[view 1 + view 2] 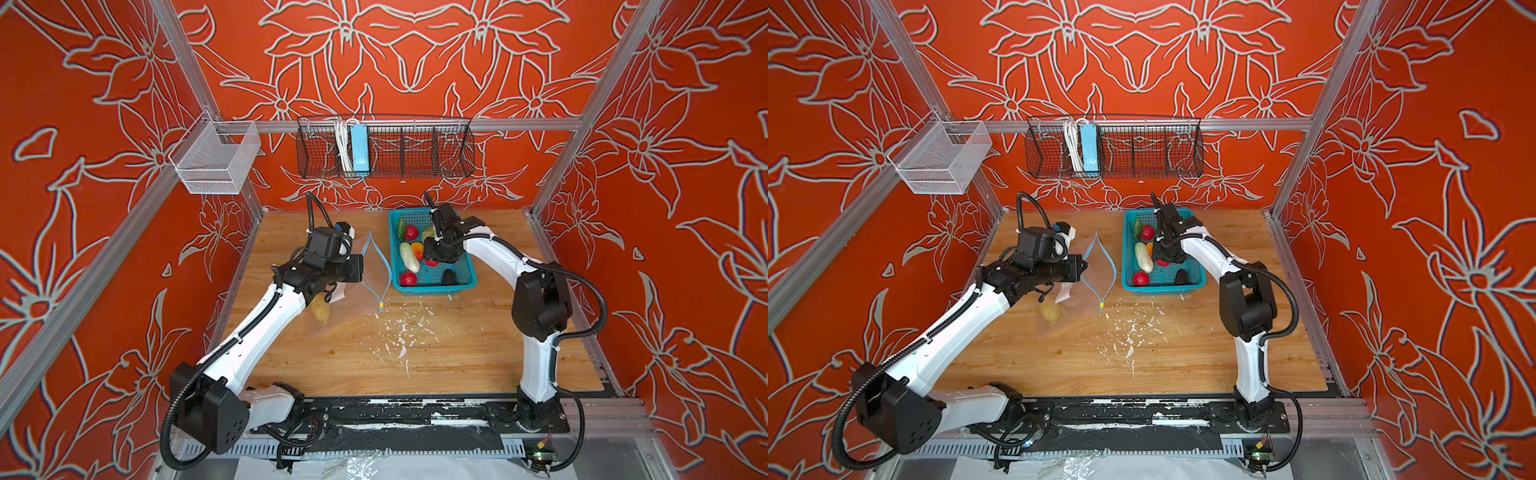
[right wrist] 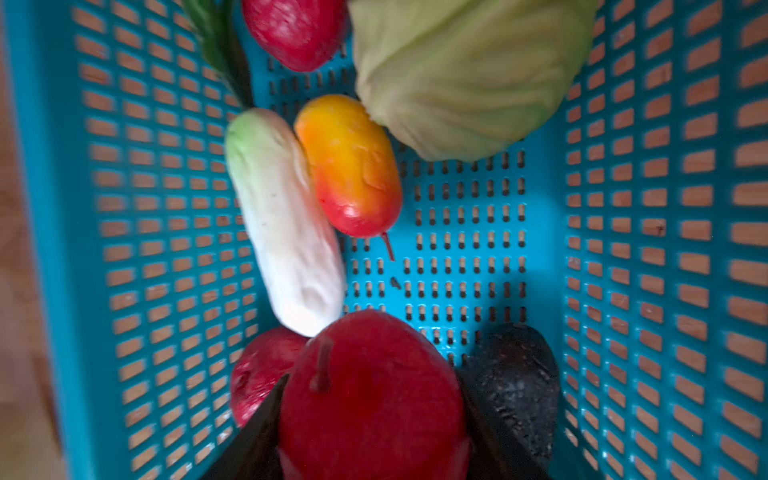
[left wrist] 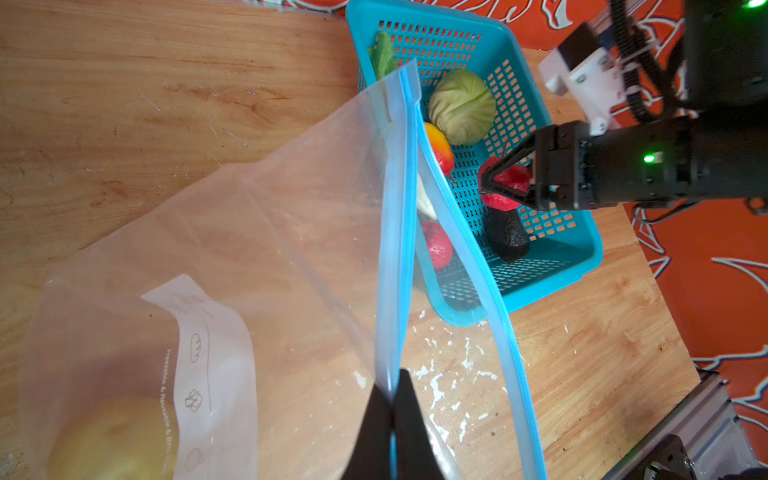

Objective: Place the food in the zip-top bag and seal the zipper
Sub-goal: 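Lift the red apple with the right gripper and carry it over the bag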

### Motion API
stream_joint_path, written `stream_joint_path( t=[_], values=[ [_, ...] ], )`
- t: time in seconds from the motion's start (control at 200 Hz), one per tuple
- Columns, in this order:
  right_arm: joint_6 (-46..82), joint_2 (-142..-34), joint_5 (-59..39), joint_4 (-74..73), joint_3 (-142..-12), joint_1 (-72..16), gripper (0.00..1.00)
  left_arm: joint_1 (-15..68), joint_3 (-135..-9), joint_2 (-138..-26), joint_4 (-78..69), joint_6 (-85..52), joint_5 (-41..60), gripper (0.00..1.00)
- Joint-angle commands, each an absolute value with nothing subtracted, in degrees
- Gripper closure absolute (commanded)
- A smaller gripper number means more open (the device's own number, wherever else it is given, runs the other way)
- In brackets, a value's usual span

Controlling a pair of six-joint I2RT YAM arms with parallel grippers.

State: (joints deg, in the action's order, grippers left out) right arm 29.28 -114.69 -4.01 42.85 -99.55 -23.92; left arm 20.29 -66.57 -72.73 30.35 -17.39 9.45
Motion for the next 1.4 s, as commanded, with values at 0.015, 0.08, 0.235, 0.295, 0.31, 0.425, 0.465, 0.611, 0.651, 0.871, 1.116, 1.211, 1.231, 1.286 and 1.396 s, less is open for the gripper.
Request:
stream_joint_path(
  t=[0.015, 0.08, 0.235, 0.295, 0.31, 0.425, 0.465, 0.611, 0.651, 0.871, 1.116, 1.211, 1.231, 1.286, 1.396],
  values=[
    [30.3, -111.8, -7.1, 39.1, -99.1, -23.7, 0.65, 20.0, -68.2, -74.0, 31.3, -16.4, 7.9, 1.0],
    [30.2, -111.4, -9.0, 37.9, -99.0, -23.7, 0.65, 20.0, -69.8, -74.7, 32.3, -15.8, 7.4, 1.0],
    [30.7, -111.0, -12.1, 35.8, -98.9, -23.7, 0.65, 20.0, -71.1, -75.2, 31.6, -14.4, 8.5, 1.0],
    [30.5, -110.8, -12.3, 35.6, -98.9, -23.7, 0.65, 20.0, -71.6, -75.6, 31.0, -13.5, 8.8, 1.0],
    [30.5, -110.7, -12.3, 35.6, -98.9, -23.7, 0.65, 20.0, -71.9, -75.7, 31.0, -13.2, 8.9, 1.0],
    [30.1, -109.2, -12.2, 33.6, -97.2, -23.7, 0.65, 20.0, -75.3, -77.4, 32.8, -10.8, 7.7, 1.0],
    [30.0, -108.7, -12.7, 32.7, -96.7, -23.7, 0.65, 20.0, -76.0, -78.0, 32.7, -10.2, 7.9, 1.0],
    [30.1, -106.9, -14.5, 31.1, -95.9, -23.7, 0.65, 20.0, -78.0, -80.6, 32.5, -10.2, 9.6, 1.0],
    [30.1, -106.3, -14.4, 30.7, -95.4, -23.7, 0.65, 20.0, -78.0, -80.9, 32.2, -10.3, 9.9, 1.0],
    [29.9, -102.2, -14.6, 28.3, -92.6, -23.7, 0.65, 20.0, -70.8, -76.1, 27.8, -10.7, 6.7, 1.0],
    [31.4, -98.7, -18.0, 25.2, -91.1, -24.5, 0.66, 20.0, -69.4, -74.7, 27.4, -12.1, 6.8, 1.0],
    [32.6, -97.1, -19.9, 22.4, -89.8, -25.1, 0.66, 20.0, -69.5, -74.9, 27.5, -12.1, 6.6, 1.0],
    [32.7, -96.9, -20.5, 22.0, -89.7, -25.2, 0.66, 20.0, -69.6, -75.0, 27.6, -12.1, 6.7, 1.0],
    [33.0, -96.6, -22.5, 20.9, -89.4, -25.5, 0.66, 20.0, -69.8, -75.2, 27.8, -12.2, 6.8, 1.0],
    [33.0, -96.2, -23.9, 20.5, -89.7, -26.2, 0.67, 20.0, -69.8, -75.2, 27.8, -12.4, 7.1, 1.0]
  ],
)
